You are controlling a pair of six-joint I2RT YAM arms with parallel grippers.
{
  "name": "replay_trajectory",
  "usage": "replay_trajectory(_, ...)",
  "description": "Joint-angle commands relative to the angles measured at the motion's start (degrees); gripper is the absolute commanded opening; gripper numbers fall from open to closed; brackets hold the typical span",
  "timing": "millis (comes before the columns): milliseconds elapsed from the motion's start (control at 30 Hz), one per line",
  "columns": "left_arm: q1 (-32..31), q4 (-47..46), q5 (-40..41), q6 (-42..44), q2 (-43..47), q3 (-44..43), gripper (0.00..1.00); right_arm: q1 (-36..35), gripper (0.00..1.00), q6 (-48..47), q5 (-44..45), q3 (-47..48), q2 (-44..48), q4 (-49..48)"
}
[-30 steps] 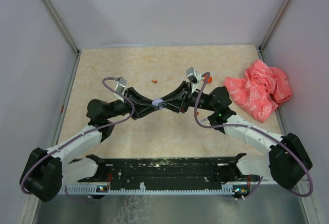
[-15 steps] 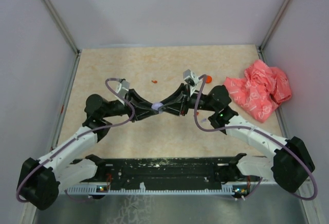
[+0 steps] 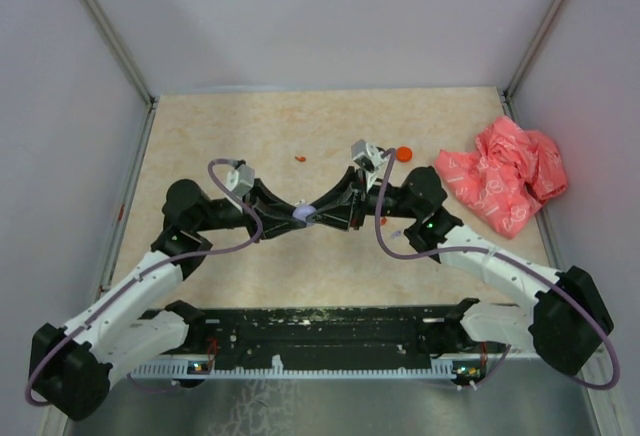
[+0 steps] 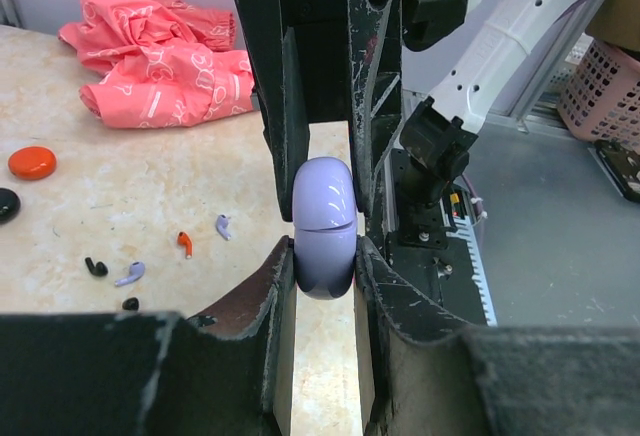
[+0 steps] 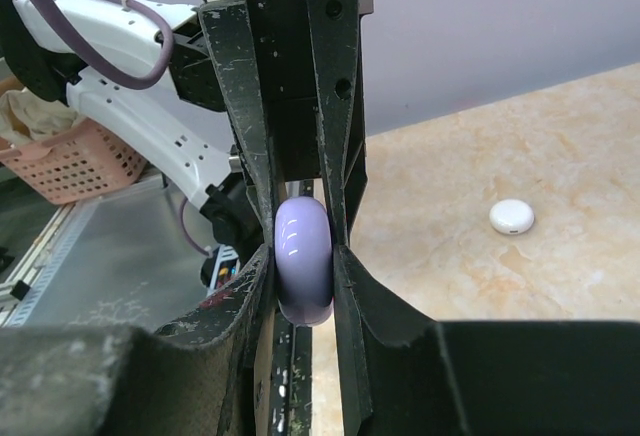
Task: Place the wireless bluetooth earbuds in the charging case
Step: Open the charging case.
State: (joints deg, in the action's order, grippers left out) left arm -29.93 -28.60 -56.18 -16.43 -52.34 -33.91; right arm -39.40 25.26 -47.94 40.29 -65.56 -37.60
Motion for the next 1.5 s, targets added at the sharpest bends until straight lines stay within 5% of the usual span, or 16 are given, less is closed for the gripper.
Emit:
replay_trajectory(0,-0.7,2.0,-5.0,3.2,2.5,-2.1,0.0,0.7,0.25,-2.3,4.9,2.4,1.8,0.5)
replay_trajectory(667,-0.7,10.5,-4.8,12.4,5.4,-2.0,0.0,0.8,0.3,-3.9,9.5,3.3,3.1,5.0)
replay_trajectory(967,-0.7,10.8,1.9,12.8,6.3,-0.6,0.0,0.7,0.38,-5.3,10.1,4.3,3.5,8.1)
replay_trajectory(1100,-0.7,14.6,13.6,12.8,6.3,-1.2,0.13,0.8,0.42,-9.1,14.6,7.0,5.0,19.4)
replay_trajectory(1200,-0.7,16.2,17.2,13.2,5.7,-1.7,0.0,0.9,0.46,-11.8,23.2,8.8,6.0,30.4)
replay_trajectory(1467,-0.6,16.5,23.7,14.4,5.6,-0.6,0.0,3.1,0.48,-11.6,41.0,9.1,6.9,50.5)
